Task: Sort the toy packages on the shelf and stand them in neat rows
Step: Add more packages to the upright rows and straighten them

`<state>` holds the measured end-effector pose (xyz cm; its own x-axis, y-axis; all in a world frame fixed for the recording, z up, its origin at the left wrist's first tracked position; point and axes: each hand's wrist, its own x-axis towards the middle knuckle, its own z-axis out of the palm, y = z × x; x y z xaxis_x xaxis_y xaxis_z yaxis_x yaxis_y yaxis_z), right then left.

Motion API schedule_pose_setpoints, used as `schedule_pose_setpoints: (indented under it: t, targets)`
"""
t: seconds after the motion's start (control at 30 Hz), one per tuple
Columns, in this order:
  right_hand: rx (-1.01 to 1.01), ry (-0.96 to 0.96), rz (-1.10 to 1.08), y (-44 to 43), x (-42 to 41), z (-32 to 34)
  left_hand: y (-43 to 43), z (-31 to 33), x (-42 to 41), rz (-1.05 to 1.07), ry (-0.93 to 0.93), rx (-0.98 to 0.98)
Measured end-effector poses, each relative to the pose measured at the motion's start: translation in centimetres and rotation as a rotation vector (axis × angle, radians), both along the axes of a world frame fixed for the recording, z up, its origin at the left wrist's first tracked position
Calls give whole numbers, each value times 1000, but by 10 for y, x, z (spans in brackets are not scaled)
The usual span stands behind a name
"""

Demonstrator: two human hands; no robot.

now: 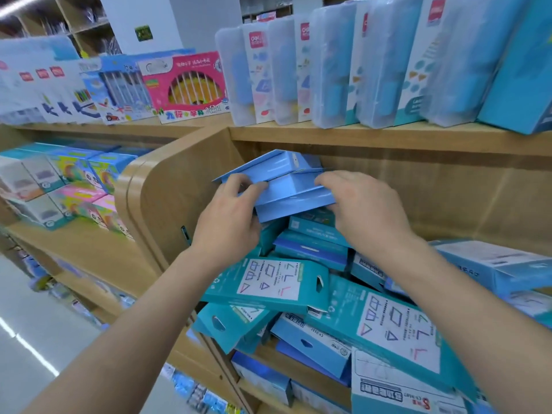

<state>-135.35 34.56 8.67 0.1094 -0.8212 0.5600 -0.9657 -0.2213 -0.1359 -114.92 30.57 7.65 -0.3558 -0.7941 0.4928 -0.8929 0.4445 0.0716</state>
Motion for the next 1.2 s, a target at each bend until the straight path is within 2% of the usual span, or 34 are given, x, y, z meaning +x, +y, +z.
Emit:
schedule_pose_setpoints:
  t: [0.1, 0.17, 0.23, 0.33, 0.4, 0.5, 0.6, 0.73, 0.87, 0.97, 1.2]
  targets:
    - [-78, -185, 49, 26, -16, 16, 1, 1, 1, -14, 51, 37]
    - [-53, -330, 86, 41, -30, 23, 5, 2, 1, -76, 145, 63]
    - [8, -506, 161, 52, -45, 25, 14, 6, -2, -203, 316, 99]
    - [86, -809, 298, 61, -60, 25, 35, 16, -13, -405, 626, 320]
    - [102, -969, 354, 66, -63, 23, 44, 20, -18, -454, 714, 408]
    - [118, -1118, 388, 76, -64, 24, 55, 27, -23, -468, 826, 401]
    - [108, -1242, 396, 88, -65, 28, 70, 34, -30, -473, 965, 480]
    - [103, -1325, 387, 103, -66, 29, 88, 38, -36, -447, 1060, 583]
    - [100, -1327, 321, 124, -72, 24, 104, 38, -43, -439, 1137, 766]
    - [95, -1327, 298, 145, -80, 19, 116, 35, -52, -474, 1100, 826]
    - [115, -1288, 200, 205, -131, 1, 153, 28, -97, -620, 900, 798]
